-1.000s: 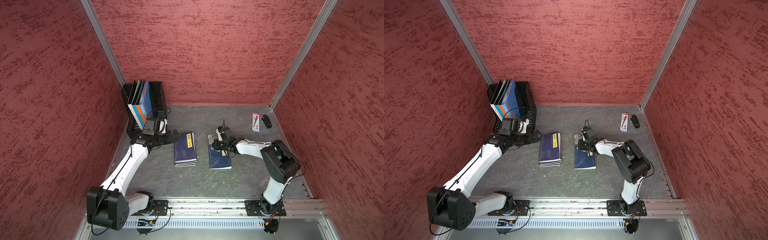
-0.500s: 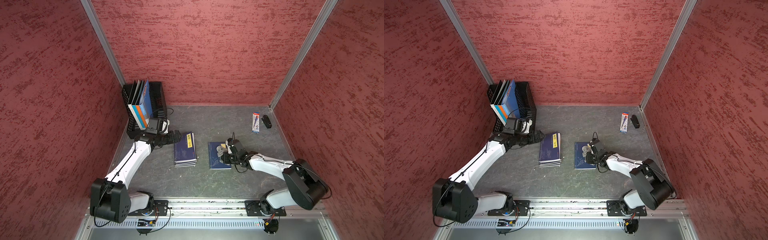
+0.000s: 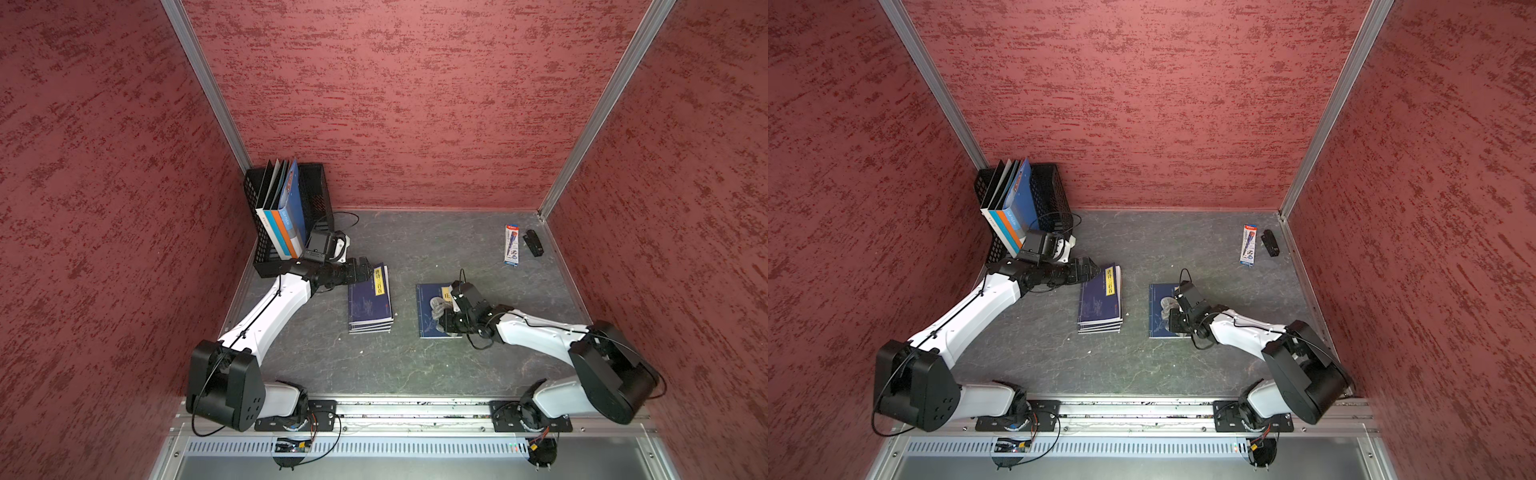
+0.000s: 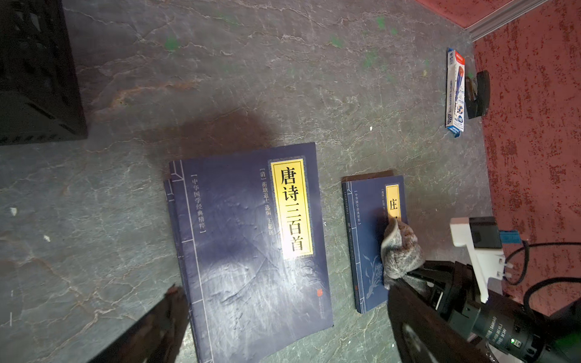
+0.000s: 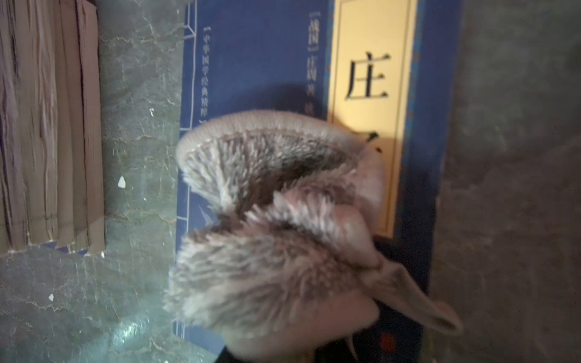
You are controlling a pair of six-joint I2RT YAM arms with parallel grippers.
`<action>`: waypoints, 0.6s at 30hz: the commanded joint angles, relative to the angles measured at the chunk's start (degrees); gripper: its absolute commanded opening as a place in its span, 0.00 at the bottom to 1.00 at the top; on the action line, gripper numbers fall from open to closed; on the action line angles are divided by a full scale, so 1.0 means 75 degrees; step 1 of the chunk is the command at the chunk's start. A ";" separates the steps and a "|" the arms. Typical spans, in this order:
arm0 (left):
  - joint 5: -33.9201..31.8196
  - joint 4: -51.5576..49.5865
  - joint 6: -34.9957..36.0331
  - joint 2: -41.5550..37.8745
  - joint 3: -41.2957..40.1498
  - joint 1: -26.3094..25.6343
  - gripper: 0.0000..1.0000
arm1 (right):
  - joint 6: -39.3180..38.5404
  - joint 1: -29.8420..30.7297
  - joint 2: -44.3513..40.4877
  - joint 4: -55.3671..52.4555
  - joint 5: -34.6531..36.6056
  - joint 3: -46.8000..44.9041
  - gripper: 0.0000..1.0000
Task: Wipe the cover of the book
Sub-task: Wipe the dirt from the cover of the book.
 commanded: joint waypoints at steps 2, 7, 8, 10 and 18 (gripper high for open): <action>-0.0184 0.0021 0.0028 0.0045 0.0251 -0.0192 1.00 | -0.0523 -0.0334 0.1246 -0.0323 0.0290 0.0504 0.22; -0.0272 0.0013 -0.0007 0.0045 0.0225 -0.0401 1.00 | -0.0776 -0.0580 0.2166 -0.0085 0.0090 0.1474 0.22; -0.0285 0.0008 -0.0015 0.0050 0.0228 -0.0433 1.00 | -0.0802 -0.0580 0.2304 -0.0117 0.0058 0.1619 0.22; -0.0317 -0.0001 -0.0003 0.0064 0.0253 -0.0502 1.00 | -0.0807 -0.0580 0.2389 -0.0135 -0.0049 0.1701 0.22; -0.0485 -0.0097 0.0178 0.0120 0.0386 -0.0496 1.00 | -0.0554 -0.0072 0.1284 -0.0507 -0.0122 0.0697 0.22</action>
